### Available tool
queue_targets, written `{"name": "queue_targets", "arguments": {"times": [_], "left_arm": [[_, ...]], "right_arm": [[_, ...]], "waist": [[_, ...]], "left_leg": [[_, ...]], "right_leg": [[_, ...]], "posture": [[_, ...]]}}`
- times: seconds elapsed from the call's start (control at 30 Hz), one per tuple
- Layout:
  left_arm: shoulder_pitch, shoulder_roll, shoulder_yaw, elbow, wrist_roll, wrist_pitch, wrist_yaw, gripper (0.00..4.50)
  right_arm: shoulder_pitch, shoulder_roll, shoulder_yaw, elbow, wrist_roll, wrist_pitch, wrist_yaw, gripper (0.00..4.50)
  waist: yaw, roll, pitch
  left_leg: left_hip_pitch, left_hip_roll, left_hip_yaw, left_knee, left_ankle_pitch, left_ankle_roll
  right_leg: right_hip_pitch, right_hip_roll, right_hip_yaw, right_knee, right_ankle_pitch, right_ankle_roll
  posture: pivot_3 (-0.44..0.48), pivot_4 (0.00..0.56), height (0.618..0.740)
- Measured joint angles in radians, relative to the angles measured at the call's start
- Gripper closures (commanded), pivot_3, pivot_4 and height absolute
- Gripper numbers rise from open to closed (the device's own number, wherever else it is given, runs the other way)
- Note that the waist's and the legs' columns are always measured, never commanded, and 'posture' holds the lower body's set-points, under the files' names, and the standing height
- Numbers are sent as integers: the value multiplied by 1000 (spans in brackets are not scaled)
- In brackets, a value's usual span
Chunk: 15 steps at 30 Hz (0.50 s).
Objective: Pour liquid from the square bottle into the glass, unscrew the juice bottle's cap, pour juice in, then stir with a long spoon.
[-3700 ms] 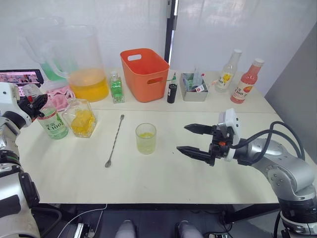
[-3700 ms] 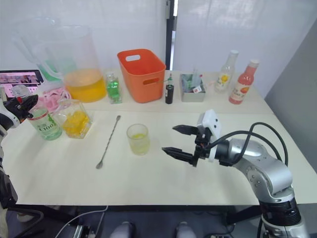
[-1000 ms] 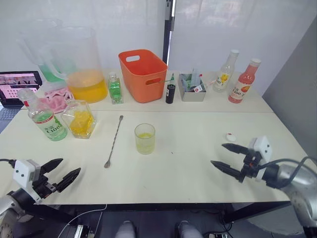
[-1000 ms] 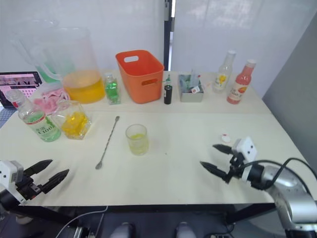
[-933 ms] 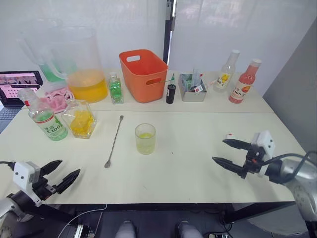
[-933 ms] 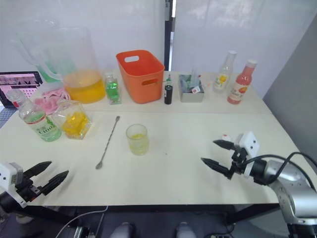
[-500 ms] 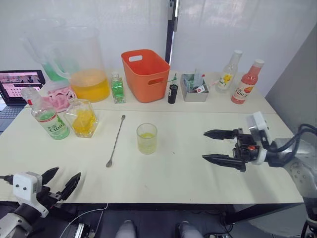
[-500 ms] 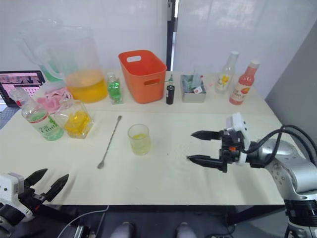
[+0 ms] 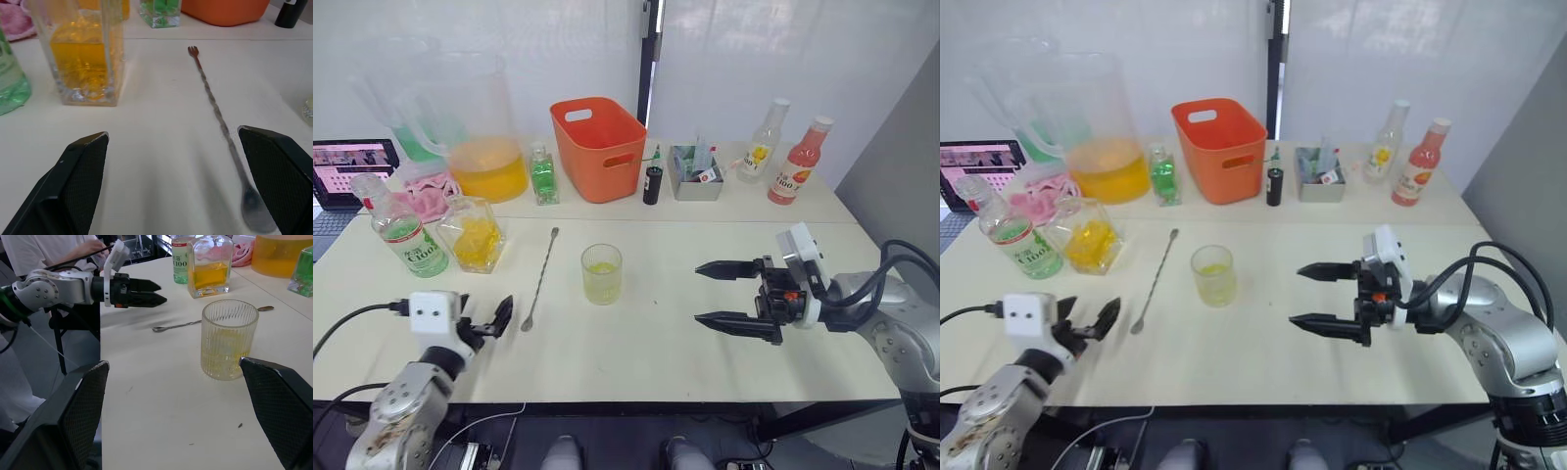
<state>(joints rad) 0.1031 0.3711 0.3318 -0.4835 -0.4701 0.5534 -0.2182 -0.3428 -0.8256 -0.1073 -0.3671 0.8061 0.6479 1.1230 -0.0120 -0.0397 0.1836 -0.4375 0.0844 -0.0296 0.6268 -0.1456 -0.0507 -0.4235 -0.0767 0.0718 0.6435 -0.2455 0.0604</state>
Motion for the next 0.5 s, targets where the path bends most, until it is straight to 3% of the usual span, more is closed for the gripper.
{"name": "queue_targets", "arguments": {"times": [0.27,0.5], "left_arm": [[-207,-17,-99,63,50,164,103,27],[-295,-47,-178,138,116,296,172,27]], "right_arm": [[43,-12,-44,-66,33,44,-55,0],[100,-14,-78,-98,39,56,-107,0]], "waist": [[1,0,0],[0,0,0]], "left_leg": [[0,-1,0,0,0,0],[0,-1,-1,0,0,0]], "right_leg": [[1,0,0,0,0,1],[1,0,0,0,1,2]], "posture": [[0,150,703],[0,150,703]]}}
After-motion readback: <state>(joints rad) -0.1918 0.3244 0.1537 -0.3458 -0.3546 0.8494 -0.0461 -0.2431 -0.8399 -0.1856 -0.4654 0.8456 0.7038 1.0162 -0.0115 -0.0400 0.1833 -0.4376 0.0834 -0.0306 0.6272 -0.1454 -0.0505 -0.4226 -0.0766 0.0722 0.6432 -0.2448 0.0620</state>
